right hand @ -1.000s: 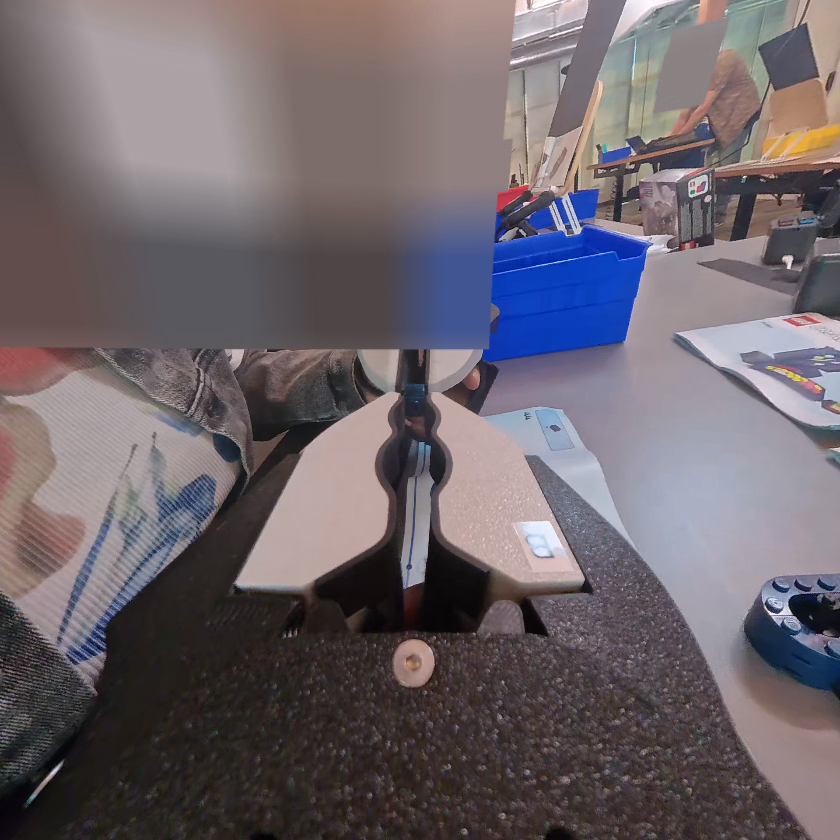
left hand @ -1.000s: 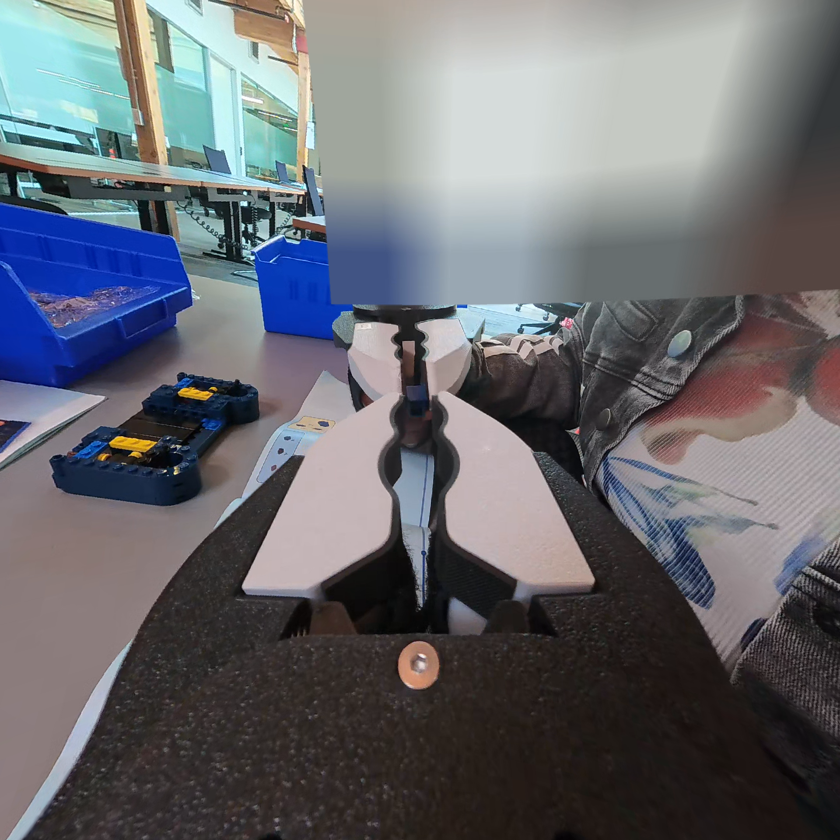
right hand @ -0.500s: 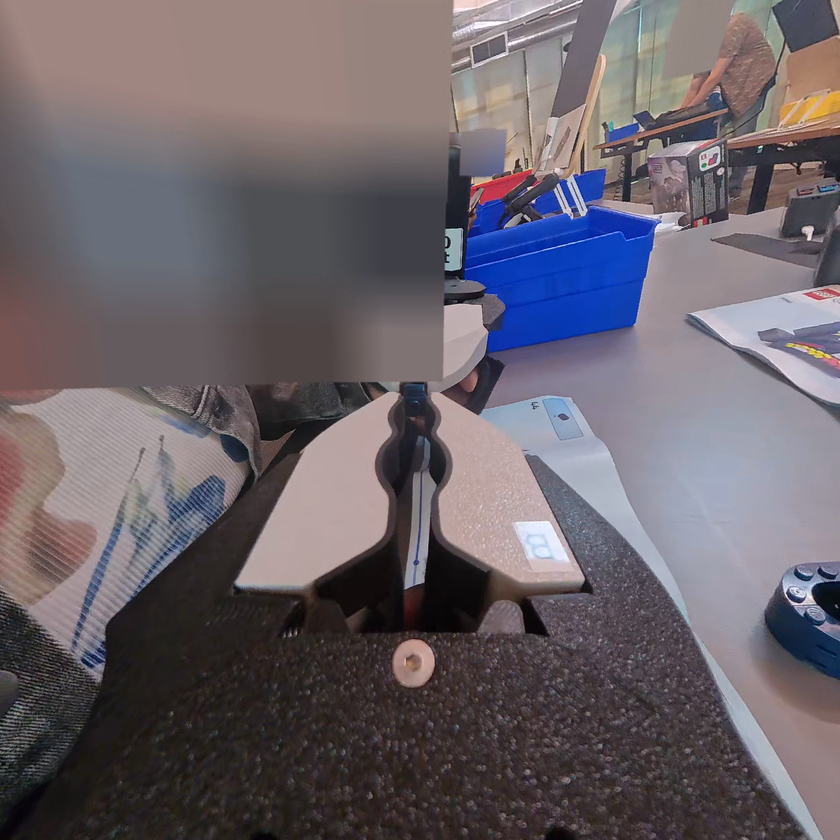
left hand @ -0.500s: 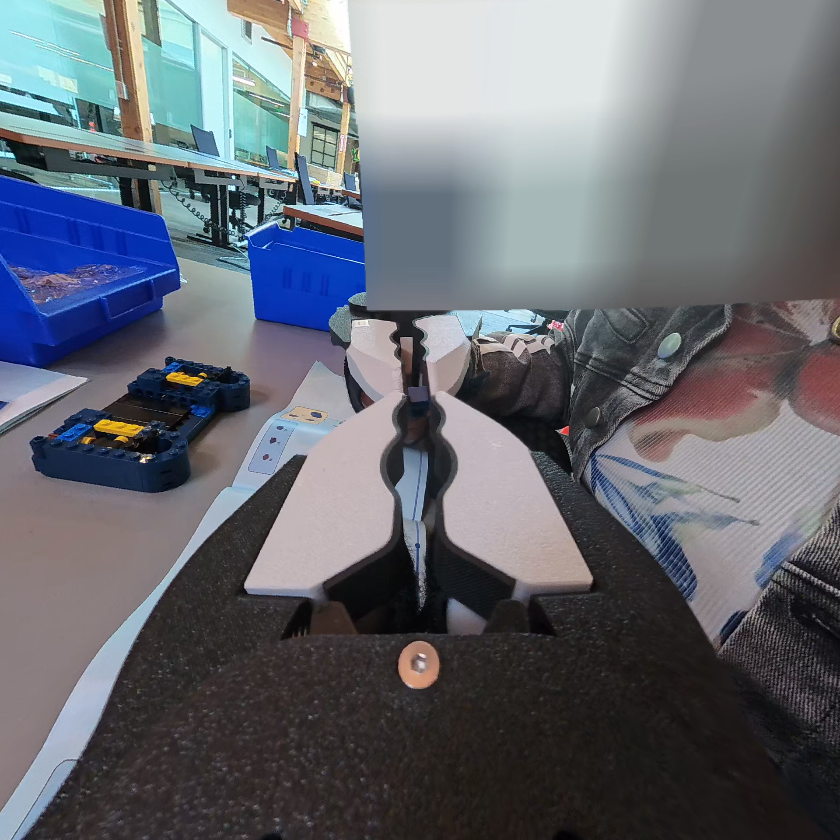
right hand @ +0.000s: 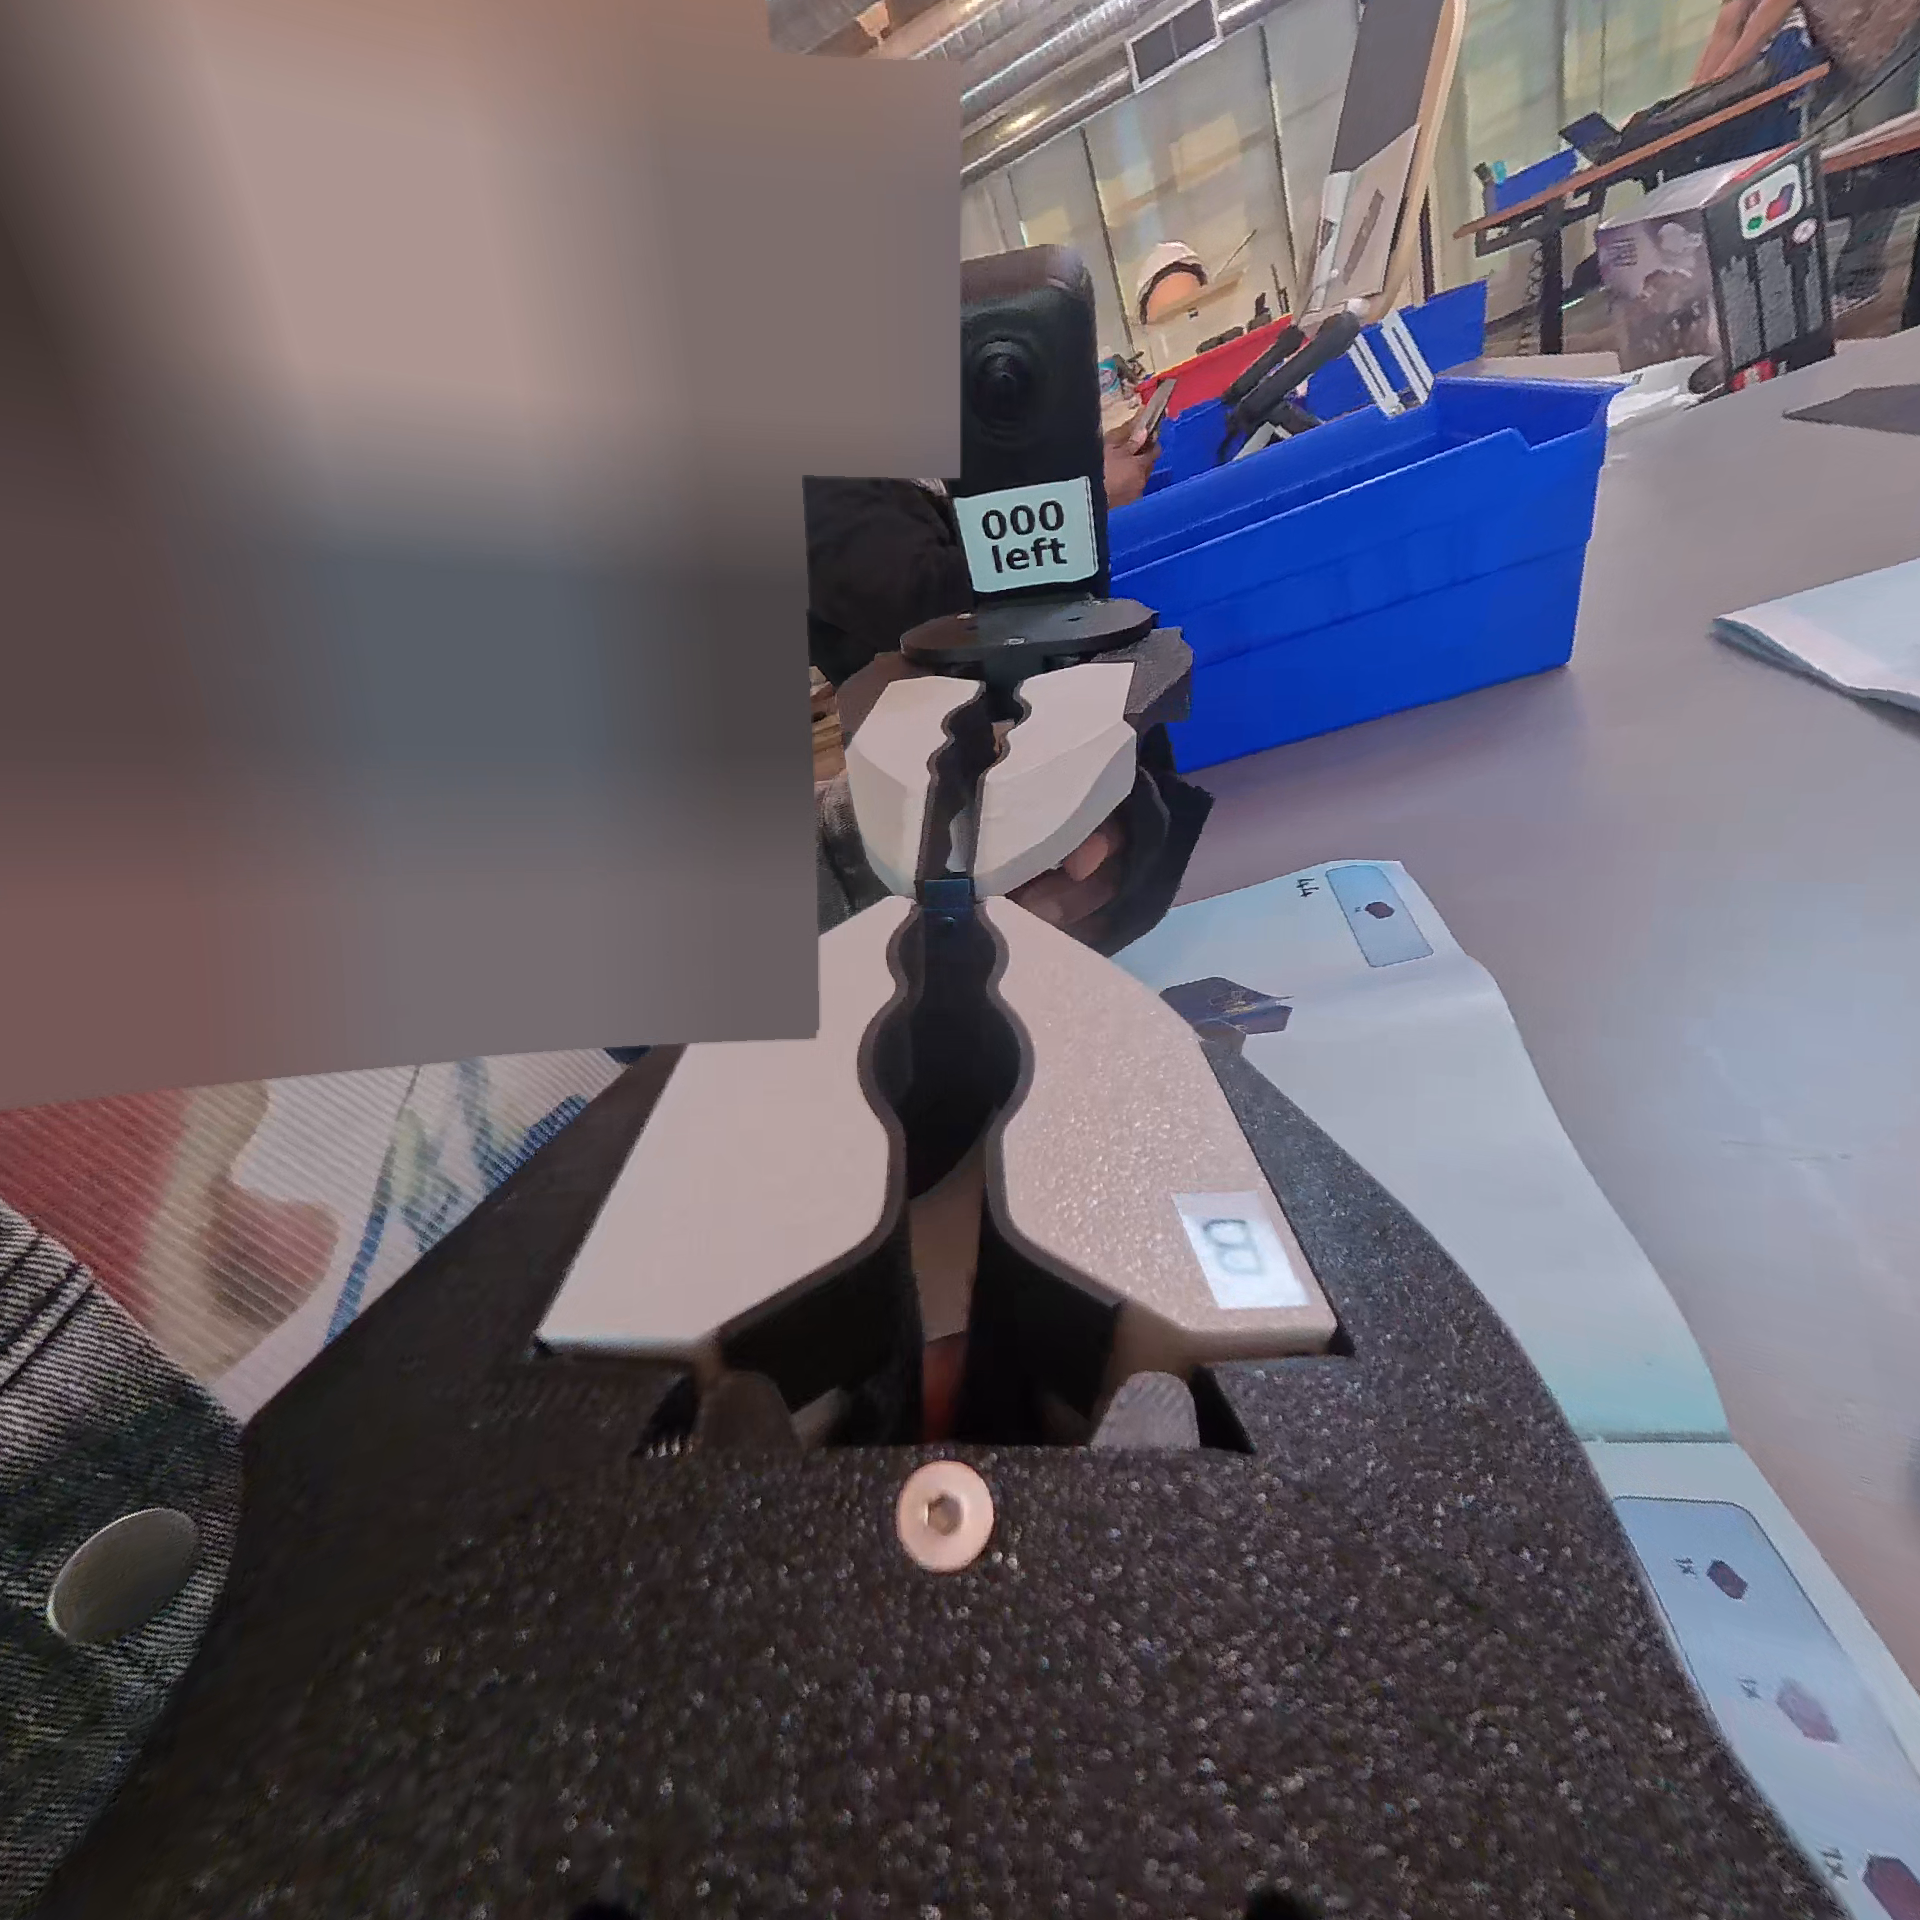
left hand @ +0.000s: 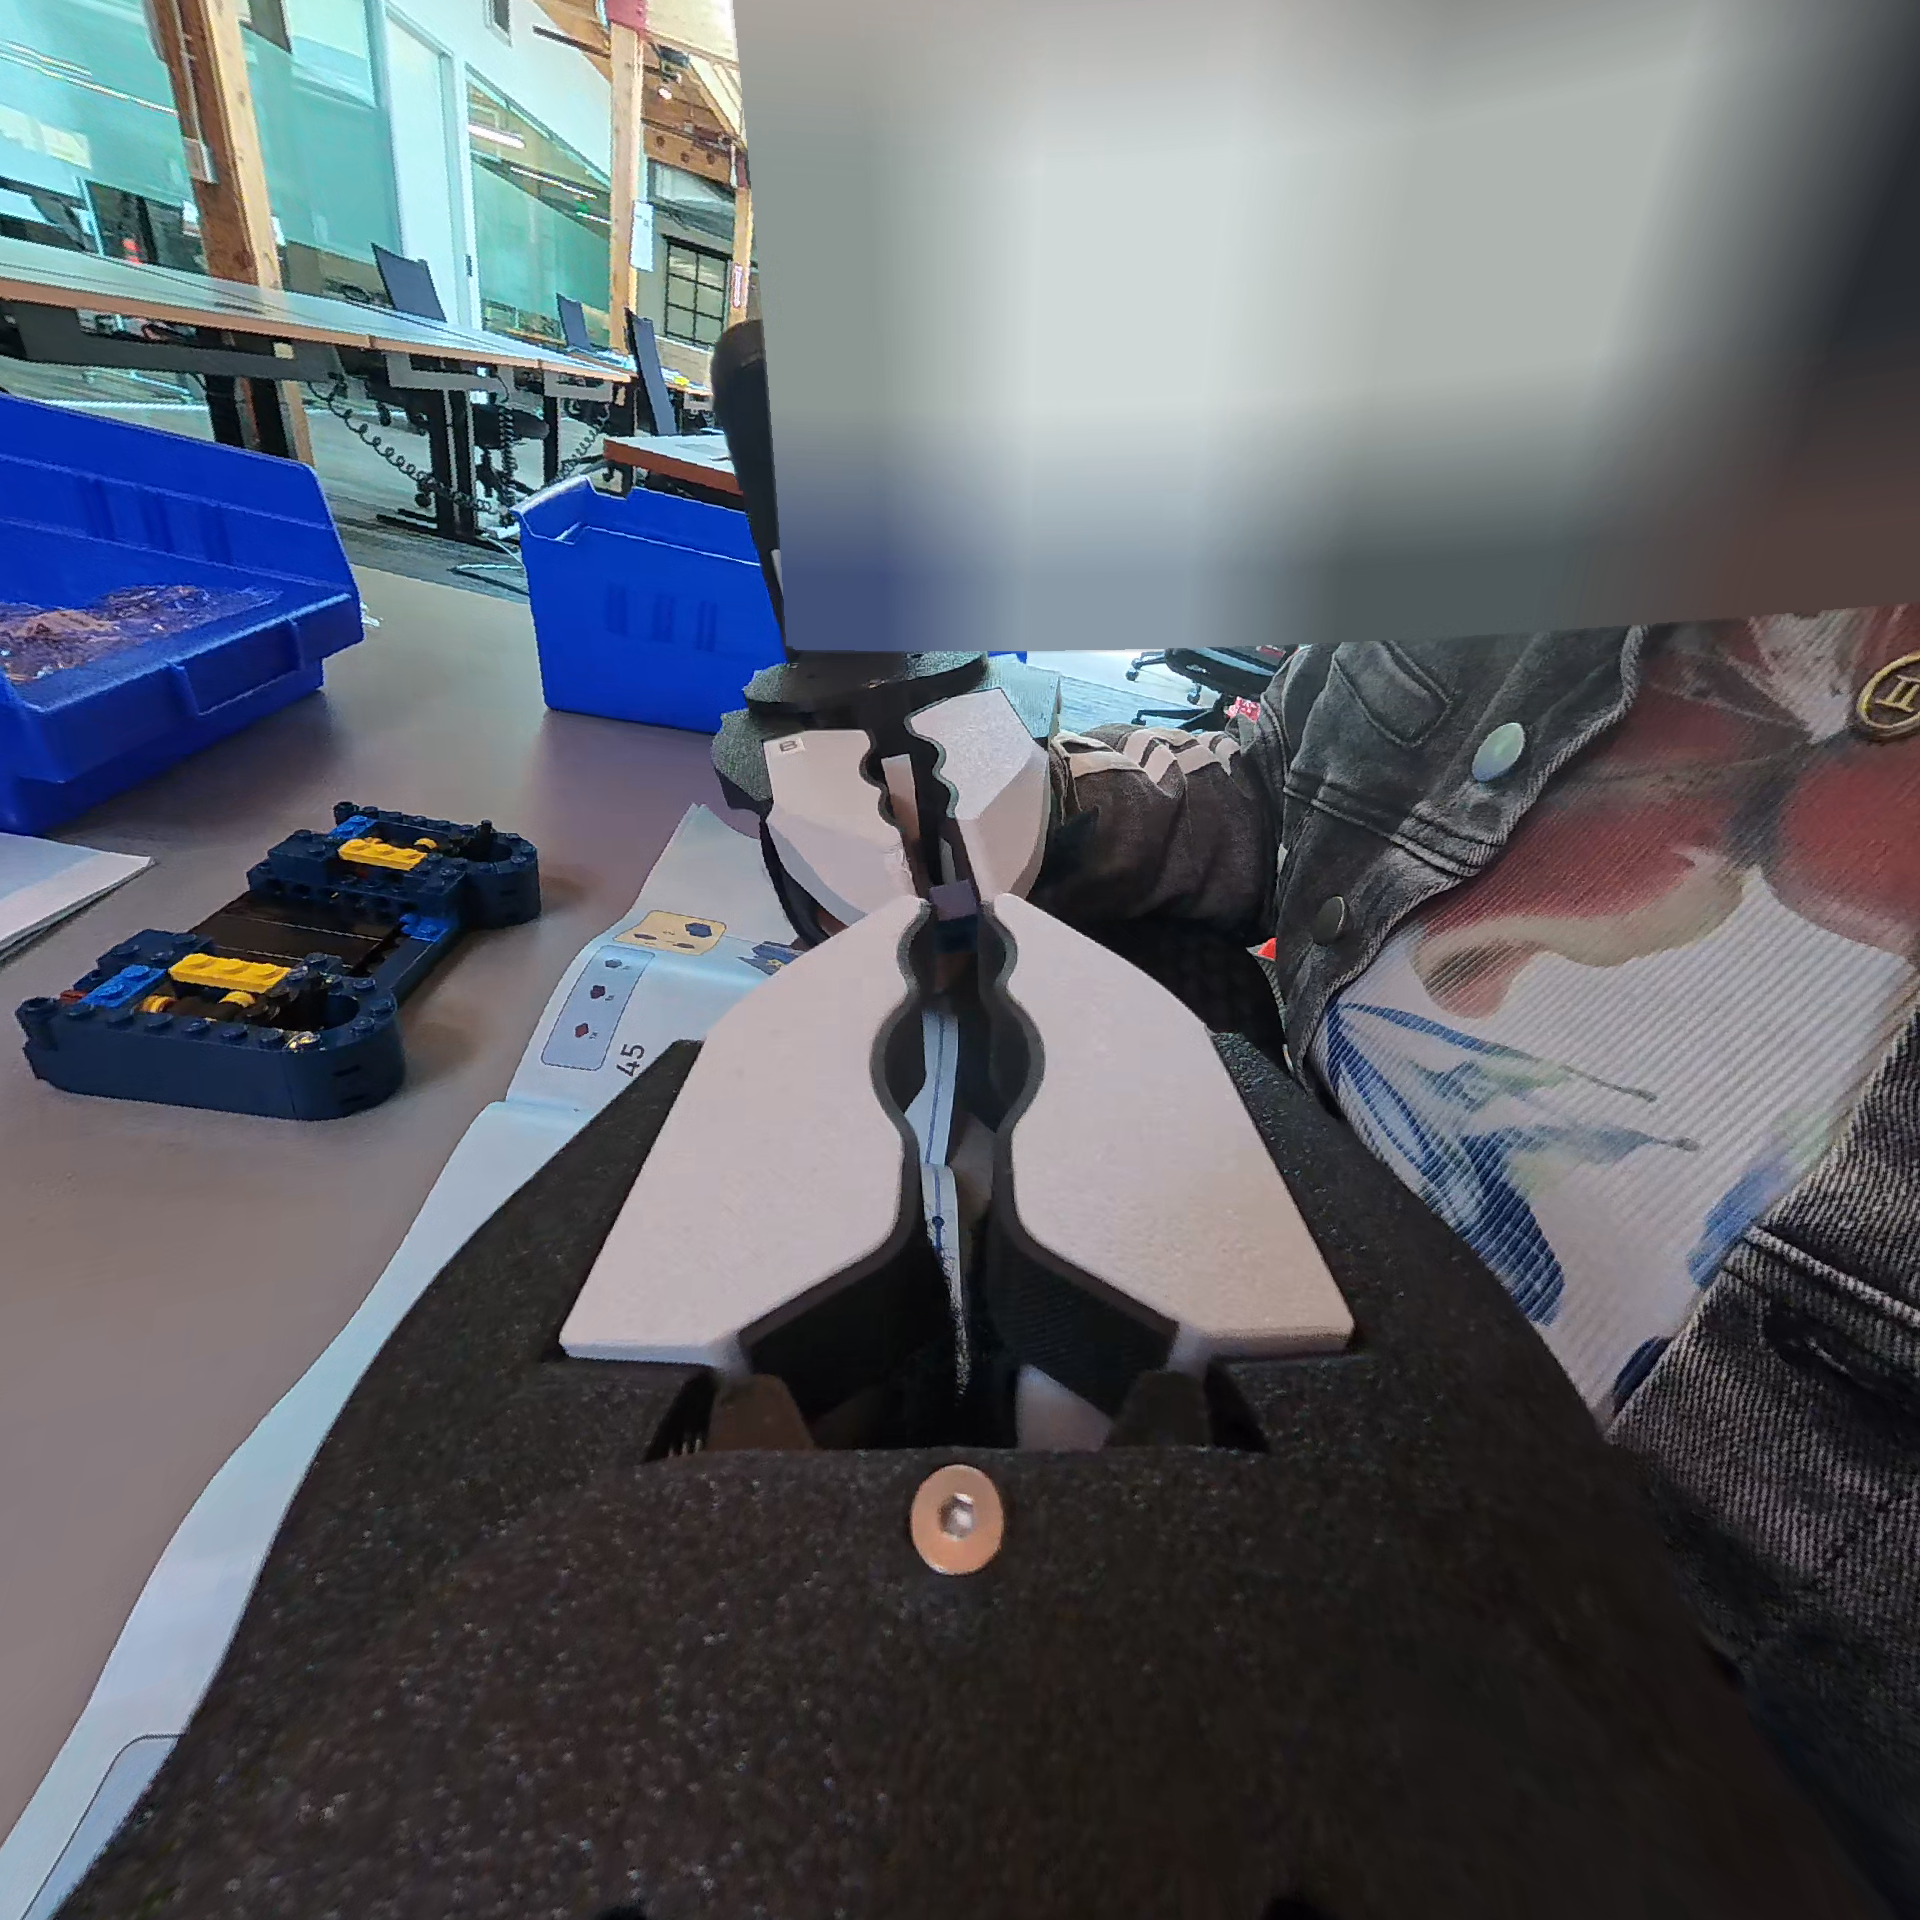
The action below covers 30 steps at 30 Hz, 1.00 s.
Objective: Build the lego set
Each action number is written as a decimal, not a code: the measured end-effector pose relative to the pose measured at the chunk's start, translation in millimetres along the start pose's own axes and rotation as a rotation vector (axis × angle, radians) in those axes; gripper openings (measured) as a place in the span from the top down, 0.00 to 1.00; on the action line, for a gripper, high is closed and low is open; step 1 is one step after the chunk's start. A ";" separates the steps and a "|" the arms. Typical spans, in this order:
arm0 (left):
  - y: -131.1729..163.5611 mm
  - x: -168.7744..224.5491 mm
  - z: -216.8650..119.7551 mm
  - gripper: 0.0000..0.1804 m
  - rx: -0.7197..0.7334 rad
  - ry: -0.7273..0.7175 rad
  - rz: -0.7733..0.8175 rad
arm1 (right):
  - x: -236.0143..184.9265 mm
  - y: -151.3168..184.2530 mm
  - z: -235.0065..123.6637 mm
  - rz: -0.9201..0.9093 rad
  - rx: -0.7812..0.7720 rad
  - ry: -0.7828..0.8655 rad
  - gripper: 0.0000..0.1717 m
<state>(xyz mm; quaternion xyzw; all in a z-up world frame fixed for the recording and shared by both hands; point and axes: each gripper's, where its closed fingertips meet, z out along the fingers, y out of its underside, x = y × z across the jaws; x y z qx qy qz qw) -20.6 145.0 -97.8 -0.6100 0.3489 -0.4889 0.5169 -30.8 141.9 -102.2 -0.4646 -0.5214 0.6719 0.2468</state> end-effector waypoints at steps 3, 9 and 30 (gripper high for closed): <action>1.0 1.2 -0.2 0.97 -0.007 0.010 -0.003 | -1.1 1.2 0.4 0.001 -0.007 -0.007 0.96; 2.5 4.4 -0.7 0.97 -0.019 0.036 -0.011 | -4.2 3.3 1.5 0.018 -0.019 -0.033 0.96; 2.3 3.5 -1.5 0.96 -0.012 0.063 -0.085 | -3.4 3.2 1.4 0.046 -0.014 -0.039 0.95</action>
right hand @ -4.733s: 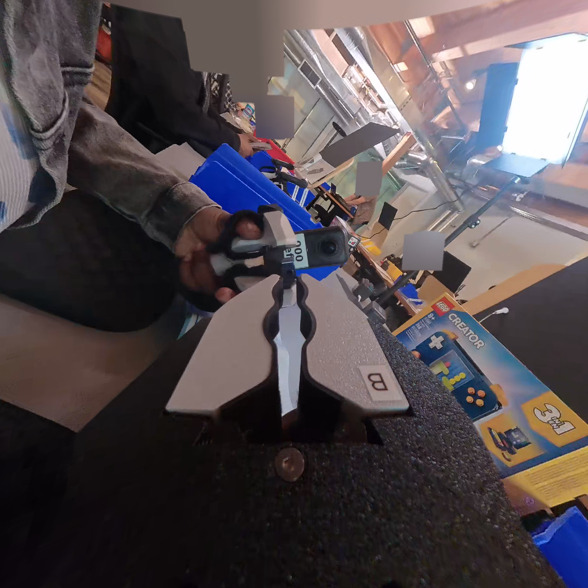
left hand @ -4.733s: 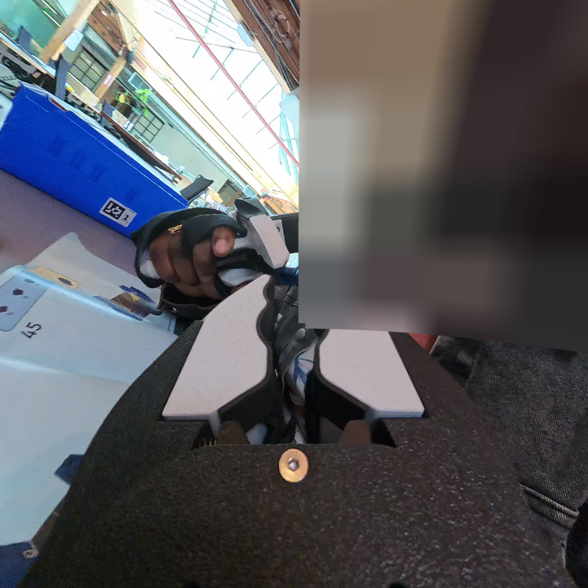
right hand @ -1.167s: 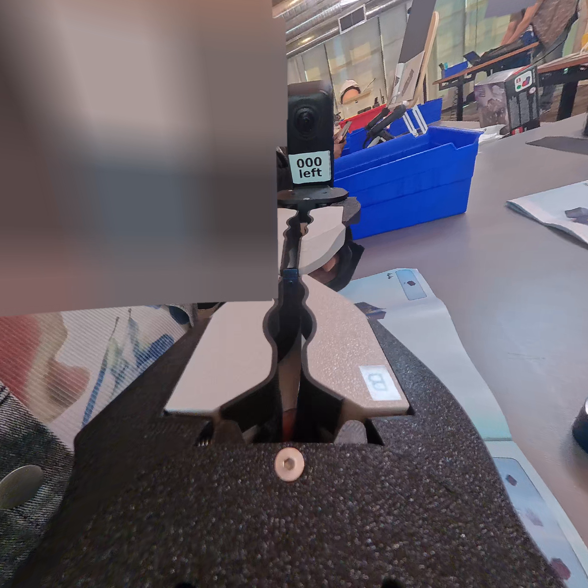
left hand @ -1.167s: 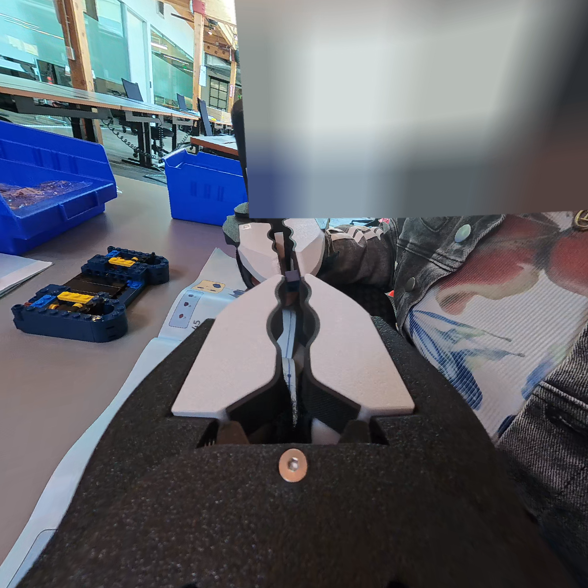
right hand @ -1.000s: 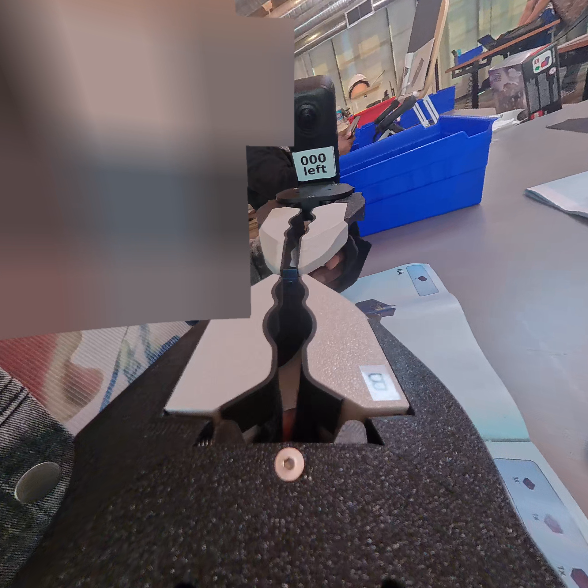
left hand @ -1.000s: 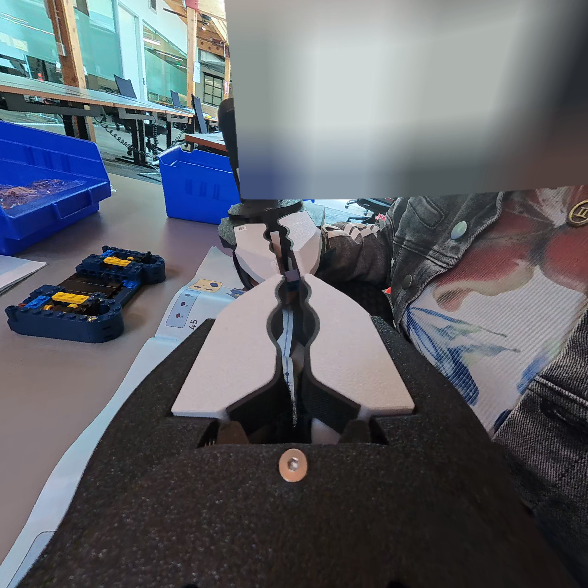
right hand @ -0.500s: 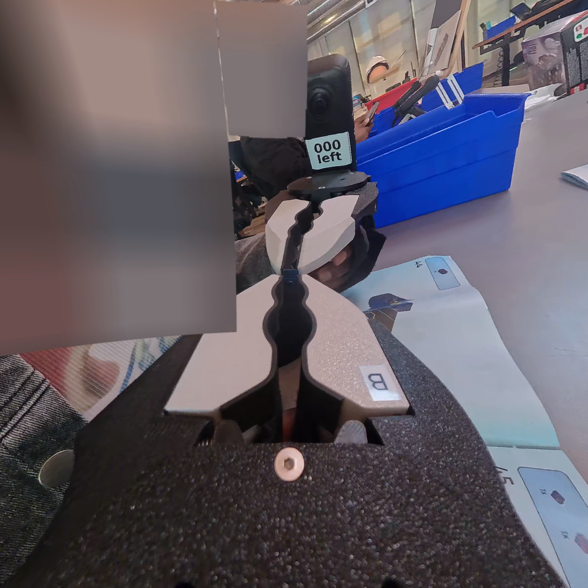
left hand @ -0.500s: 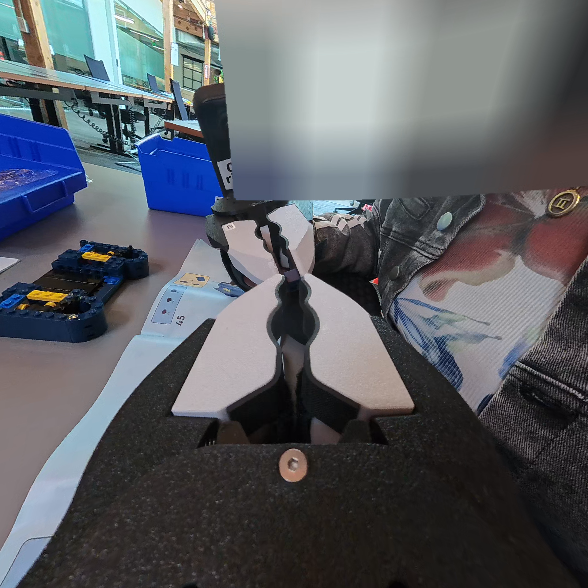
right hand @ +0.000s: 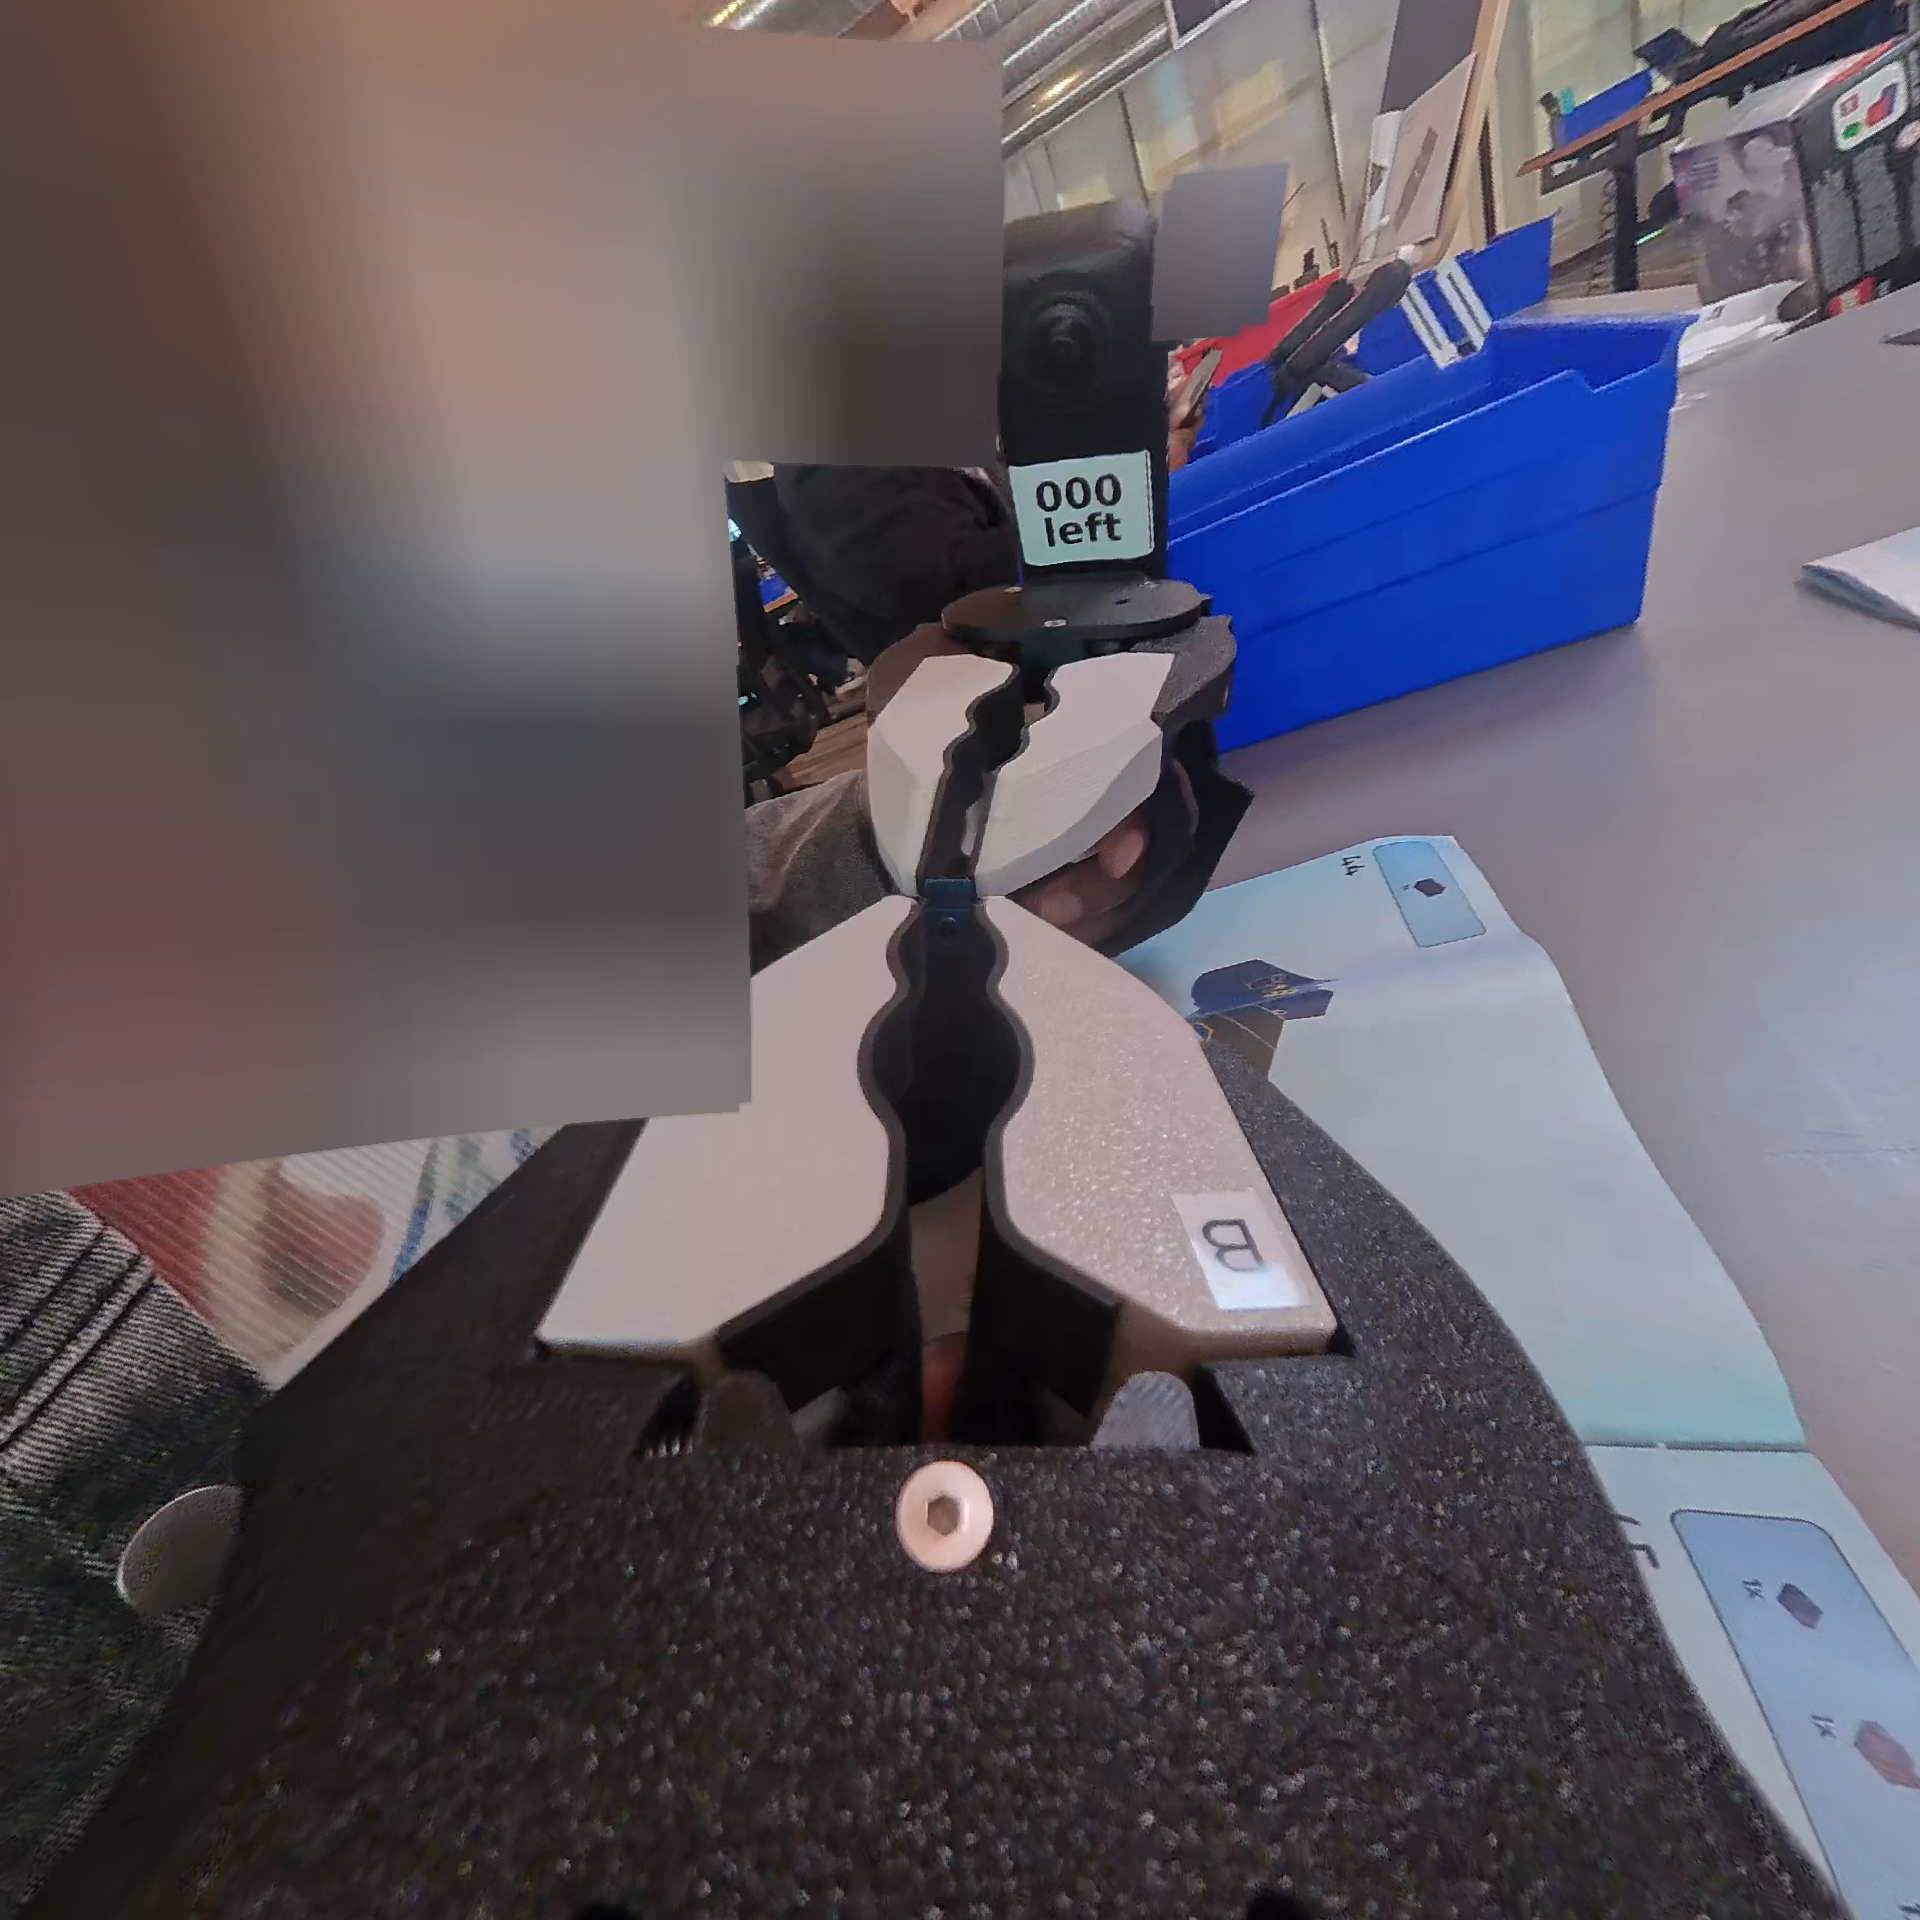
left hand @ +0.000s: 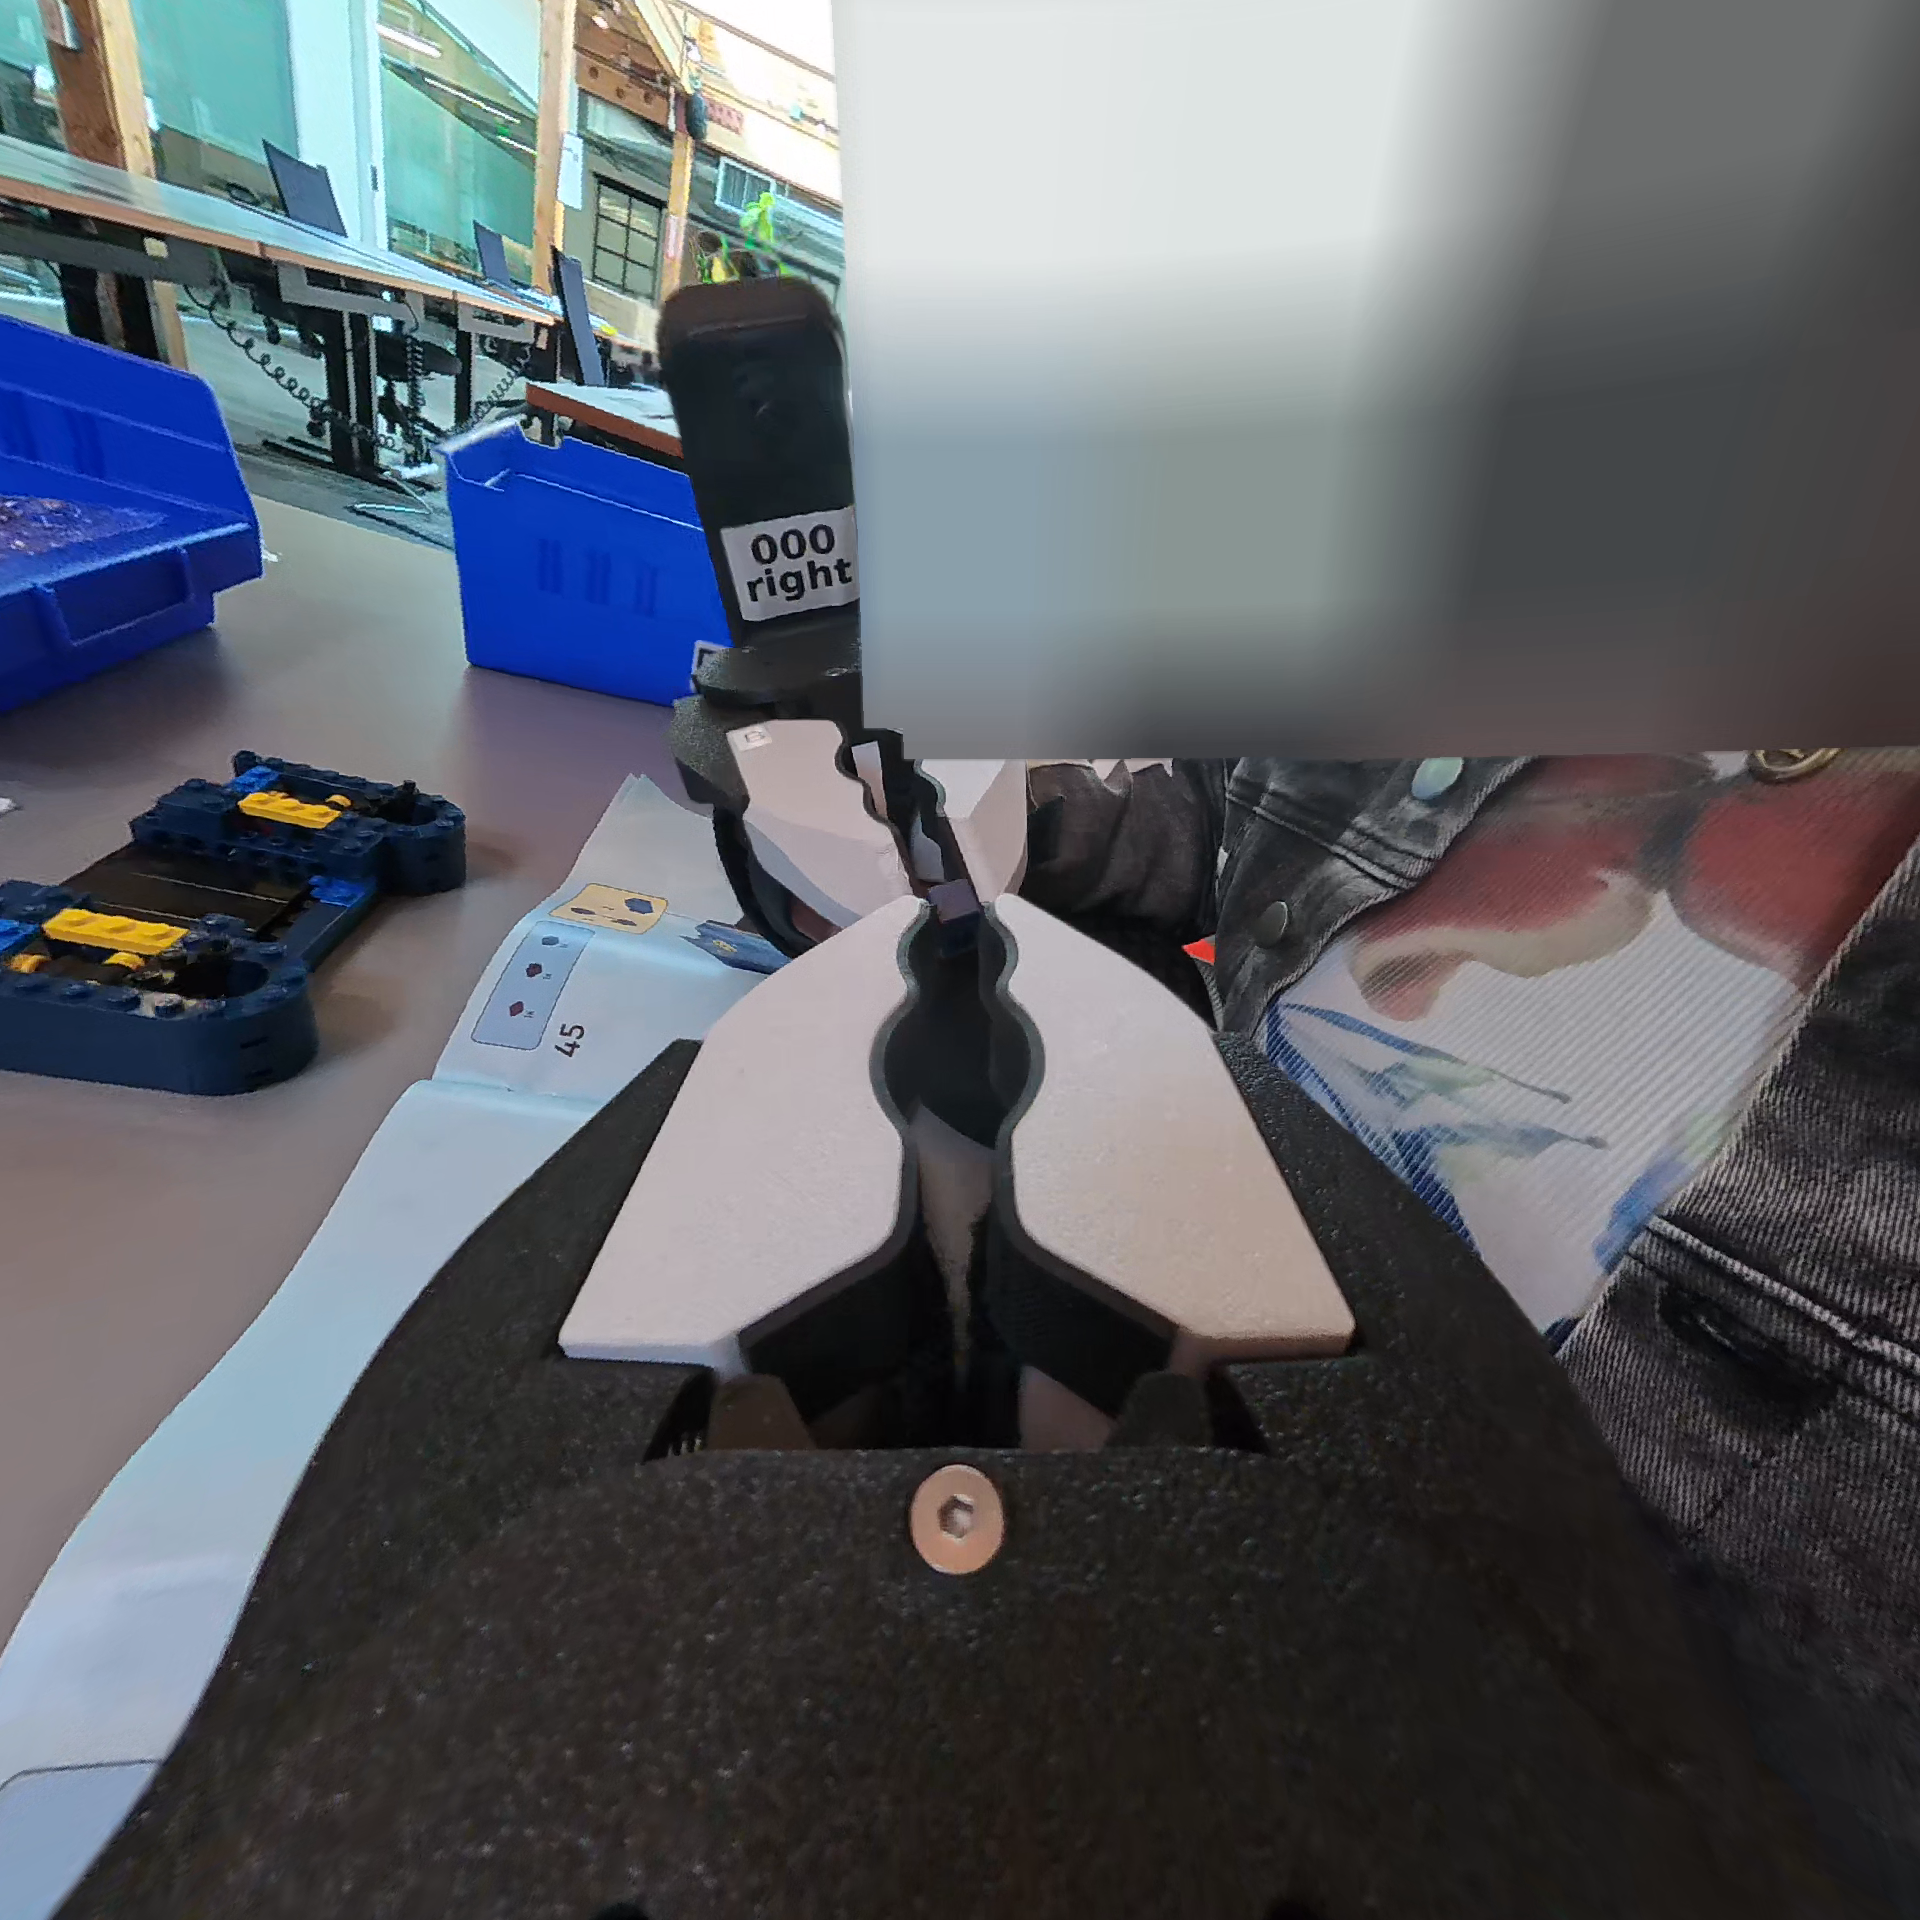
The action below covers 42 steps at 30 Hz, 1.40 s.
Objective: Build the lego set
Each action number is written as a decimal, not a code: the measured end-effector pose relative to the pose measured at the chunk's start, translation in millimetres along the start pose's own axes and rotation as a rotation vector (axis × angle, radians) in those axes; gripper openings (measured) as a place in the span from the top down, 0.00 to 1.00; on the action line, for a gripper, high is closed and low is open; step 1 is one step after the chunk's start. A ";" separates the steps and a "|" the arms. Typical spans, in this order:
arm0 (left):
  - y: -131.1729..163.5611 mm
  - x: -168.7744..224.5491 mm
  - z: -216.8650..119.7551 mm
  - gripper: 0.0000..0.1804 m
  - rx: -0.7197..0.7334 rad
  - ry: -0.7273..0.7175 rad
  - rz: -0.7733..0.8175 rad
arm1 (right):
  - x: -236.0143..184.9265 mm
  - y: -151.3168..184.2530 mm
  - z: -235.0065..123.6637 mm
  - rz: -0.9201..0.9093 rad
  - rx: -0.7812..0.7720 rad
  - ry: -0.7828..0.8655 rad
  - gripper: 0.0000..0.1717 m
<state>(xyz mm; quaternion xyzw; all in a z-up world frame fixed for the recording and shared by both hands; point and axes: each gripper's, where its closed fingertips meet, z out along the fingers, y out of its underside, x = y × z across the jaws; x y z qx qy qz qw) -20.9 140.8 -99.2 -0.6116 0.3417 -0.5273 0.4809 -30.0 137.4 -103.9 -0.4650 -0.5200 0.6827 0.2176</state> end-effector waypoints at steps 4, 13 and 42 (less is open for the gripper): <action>-0.7 -3.3 -0.8 0.96 0.007 -0.019 -0.006 | 3.2 -2.4 -1.4 -0.019 0.012 0.030 0.96; 0.5 -8.1 -0.3 0.93 -0.003 -0.063 0.020 | 7.0 -0.9 -1.0 -0.034 0.000 0.061 0.96; 24.0 2.7 -2.8 0.97 -0.194 -0.026 0.154 | 0.7 21.3 5.3 -0.007 -0.139 0.003 0.95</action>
